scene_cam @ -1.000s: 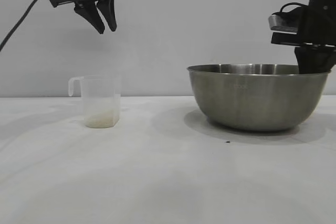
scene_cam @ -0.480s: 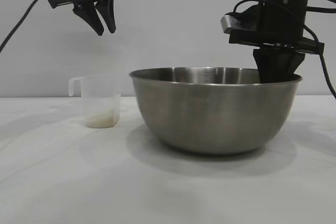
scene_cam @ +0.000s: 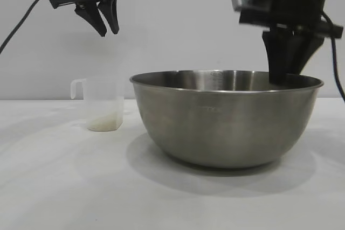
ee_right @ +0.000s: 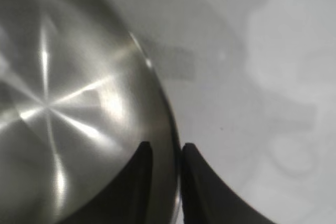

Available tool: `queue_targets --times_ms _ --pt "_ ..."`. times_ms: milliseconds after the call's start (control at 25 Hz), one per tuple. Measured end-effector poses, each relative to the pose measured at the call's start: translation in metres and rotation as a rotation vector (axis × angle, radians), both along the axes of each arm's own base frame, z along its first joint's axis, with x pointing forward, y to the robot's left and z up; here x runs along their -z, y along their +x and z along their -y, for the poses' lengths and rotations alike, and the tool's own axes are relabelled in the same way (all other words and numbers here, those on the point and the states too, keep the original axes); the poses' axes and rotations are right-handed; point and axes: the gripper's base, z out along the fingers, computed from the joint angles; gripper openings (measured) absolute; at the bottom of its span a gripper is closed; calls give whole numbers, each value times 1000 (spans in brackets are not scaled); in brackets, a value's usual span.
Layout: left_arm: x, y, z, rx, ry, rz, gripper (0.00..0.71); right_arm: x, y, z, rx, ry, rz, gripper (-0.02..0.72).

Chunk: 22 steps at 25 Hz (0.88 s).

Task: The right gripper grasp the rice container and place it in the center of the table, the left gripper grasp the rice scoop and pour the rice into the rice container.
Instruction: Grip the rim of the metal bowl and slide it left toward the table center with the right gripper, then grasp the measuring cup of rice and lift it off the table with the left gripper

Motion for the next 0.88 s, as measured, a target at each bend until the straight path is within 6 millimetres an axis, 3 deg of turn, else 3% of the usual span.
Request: queue_targets --times_ms 200,320,440,560,640,880 --pt "0 0 0 0 2 1 162 -7 -47 9 58 72 359 232" --pt "0 0 0 1 6 2 162 -18 -48 19 201 178 530 232" --pt "0 0 -1 1 9 2 162 -21 -50 29 262 205 490 232" --pt "0 0 -1 3 21 6 162 -8 -66 32 183 131 376 232" --pt "0 0 -1 3 23 6 162 -2 -80 37 158 99 373 232" --pt "-6 1 -9 -13 20 18 162 -11 -137 60 32 -26 450 232"
